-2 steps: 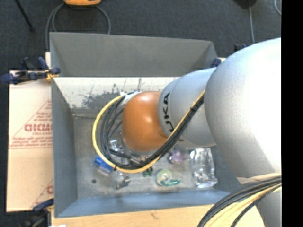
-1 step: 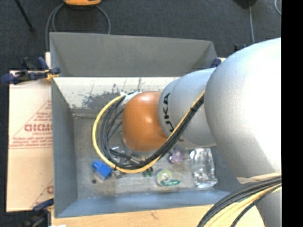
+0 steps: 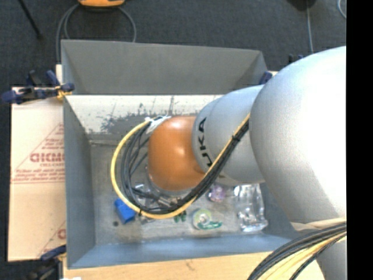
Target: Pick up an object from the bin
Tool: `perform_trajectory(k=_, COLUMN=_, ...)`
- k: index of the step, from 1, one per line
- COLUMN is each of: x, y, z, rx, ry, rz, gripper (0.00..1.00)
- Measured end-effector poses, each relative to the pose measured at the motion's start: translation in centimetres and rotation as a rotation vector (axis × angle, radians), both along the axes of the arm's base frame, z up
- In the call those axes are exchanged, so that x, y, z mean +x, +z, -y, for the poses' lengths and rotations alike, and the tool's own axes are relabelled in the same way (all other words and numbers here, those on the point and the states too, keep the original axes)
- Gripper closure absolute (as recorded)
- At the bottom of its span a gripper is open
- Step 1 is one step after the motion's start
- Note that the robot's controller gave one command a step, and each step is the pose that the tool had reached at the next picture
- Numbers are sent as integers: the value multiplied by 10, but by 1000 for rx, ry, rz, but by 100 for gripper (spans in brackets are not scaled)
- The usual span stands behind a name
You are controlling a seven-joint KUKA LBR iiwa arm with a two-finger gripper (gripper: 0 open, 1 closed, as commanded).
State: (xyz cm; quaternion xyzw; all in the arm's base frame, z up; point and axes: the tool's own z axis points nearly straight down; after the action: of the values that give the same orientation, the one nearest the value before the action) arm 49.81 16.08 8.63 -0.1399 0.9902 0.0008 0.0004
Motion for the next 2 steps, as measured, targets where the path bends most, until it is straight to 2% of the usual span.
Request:
perform_trajectory(k=1, x=2, y=28, z=-4, rx=1, ry=-25, rz=4, gripper=100)
perform_trajectory(k=2, x=1, y=26, z=-4, rx=0, ry=-25, rz=1, gripper=0)
